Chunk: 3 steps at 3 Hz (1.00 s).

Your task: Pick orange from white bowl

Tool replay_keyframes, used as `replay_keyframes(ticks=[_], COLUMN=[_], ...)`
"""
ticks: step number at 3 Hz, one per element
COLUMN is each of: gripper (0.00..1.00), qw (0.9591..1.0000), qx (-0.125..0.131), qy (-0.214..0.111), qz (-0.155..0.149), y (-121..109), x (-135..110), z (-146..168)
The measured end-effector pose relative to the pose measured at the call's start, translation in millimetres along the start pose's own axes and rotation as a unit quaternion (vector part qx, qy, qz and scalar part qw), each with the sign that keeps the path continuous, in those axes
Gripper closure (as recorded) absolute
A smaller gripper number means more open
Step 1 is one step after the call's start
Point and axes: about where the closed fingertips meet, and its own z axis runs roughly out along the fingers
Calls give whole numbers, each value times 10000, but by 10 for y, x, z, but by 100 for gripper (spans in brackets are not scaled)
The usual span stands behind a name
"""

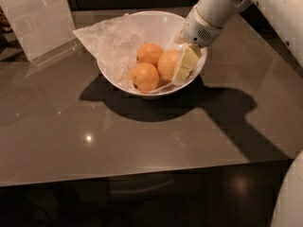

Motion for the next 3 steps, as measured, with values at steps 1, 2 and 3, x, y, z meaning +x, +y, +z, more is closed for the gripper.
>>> replay_keyframes(ticks=[1, 2, 3], gripper=[3, 2, 21], qw=[9998, 9995, 9990], qx=[-119, -217, -280], qy=[-22, -64, -159], qz=[129, 228, 302], y=[1, 7, 10], x=[62, 103, 117], z=[116, 206, 255])
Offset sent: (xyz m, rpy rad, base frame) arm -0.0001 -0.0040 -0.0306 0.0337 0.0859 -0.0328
